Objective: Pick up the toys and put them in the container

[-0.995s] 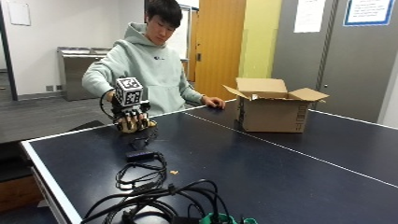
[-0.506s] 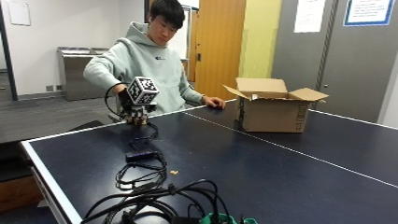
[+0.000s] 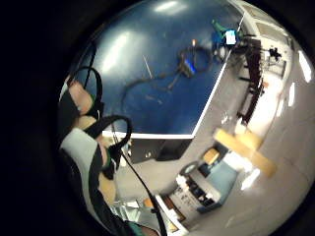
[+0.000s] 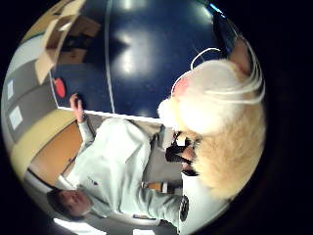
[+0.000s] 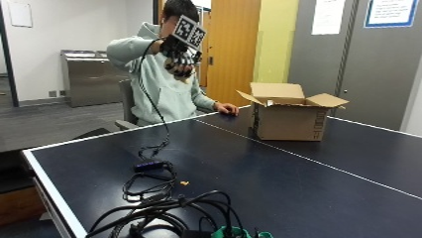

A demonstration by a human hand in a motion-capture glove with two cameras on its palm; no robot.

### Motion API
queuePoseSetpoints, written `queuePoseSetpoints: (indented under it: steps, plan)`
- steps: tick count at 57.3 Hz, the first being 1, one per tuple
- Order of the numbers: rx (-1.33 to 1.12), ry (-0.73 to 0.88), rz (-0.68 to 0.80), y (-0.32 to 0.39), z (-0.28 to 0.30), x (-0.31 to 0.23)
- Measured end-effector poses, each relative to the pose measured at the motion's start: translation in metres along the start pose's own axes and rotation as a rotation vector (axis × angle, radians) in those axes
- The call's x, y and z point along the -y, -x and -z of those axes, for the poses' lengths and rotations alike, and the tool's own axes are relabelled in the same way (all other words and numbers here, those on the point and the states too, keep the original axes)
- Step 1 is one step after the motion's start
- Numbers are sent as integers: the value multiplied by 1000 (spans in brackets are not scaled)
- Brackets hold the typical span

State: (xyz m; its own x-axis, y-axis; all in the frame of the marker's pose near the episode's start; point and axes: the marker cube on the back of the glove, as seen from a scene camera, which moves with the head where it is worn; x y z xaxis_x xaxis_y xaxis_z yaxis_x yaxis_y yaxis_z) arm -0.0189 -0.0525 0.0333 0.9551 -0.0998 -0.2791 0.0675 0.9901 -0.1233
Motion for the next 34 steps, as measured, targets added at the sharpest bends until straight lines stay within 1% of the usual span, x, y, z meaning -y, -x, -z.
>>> queuePoseSetpoints:
  steps: [7, 11, 15, 18, 26, 28, 29, 30, 33, 34]
  plan:
    - [-53, -173, 40, 46, 68, 8]
    - [-26, -262, 75, 88, 106, 10]
    - [14, -338, 127, 116, 132, 18]
    - [103, -391, 242, 134, 148, 25]
    - [401, -535, 637, 179, 189, 53]
    - [454, -568, 694, 190, 199, 62]
    - [459, -585, 679, 195, 202, 68]
    - [442, -603, 619, 199, 205, 77]
    - [306, -658, 306, 204, 206, 114]
    - [275, -675, 238, 204, 206, 125]
